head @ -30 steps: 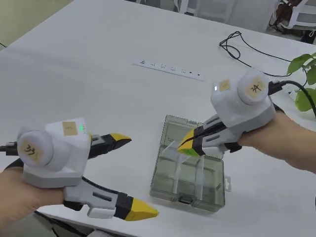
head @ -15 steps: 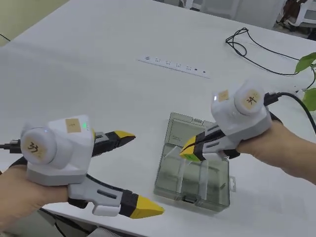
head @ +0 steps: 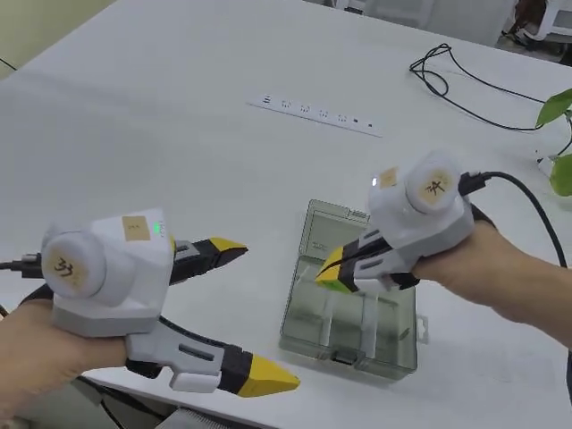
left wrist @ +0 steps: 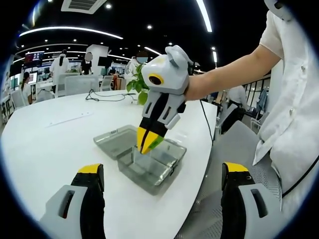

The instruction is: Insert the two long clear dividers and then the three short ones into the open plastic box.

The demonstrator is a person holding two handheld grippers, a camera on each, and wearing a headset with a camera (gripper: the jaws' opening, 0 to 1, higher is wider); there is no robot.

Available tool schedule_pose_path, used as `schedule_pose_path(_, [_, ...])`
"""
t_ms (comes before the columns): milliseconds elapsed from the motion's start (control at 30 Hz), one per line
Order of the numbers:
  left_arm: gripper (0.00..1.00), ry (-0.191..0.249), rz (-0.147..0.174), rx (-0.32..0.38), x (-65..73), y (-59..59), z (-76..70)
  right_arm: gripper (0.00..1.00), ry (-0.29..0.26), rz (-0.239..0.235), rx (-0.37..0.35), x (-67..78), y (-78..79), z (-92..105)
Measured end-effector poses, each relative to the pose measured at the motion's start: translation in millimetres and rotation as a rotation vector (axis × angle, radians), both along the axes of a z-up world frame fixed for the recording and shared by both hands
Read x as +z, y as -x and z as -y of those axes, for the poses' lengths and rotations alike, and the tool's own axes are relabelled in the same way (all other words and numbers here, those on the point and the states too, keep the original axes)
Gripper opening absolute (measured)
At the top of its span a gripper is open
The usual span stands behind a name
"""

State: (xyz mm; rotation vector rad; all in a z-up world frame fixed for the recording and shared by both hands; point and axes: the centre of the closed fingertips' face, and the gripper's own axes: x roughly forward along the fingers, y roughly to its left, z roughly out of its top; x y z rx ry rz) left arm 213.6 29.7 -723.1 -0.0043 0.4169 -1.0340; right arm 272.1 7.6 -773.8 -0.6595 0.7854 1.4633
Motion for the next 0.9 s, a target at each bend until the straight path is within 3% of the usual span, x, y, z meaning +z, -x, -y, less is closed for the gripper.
schedule_pose_path(567, [1.0, -0.001, -0.006, -0.005, -1.8, -1.2, -0.7, 0.02, 0.059, 0.002, 0.034, -20.2, 0.5, -3.1])
schedule_pose_path(900, [1.0, 0.0, -0.006, 0.0, -2.6, -3.4, -1.6, 0.02, 0.025, -0.007, 0.024, -11.8, 0.5, 0.1])
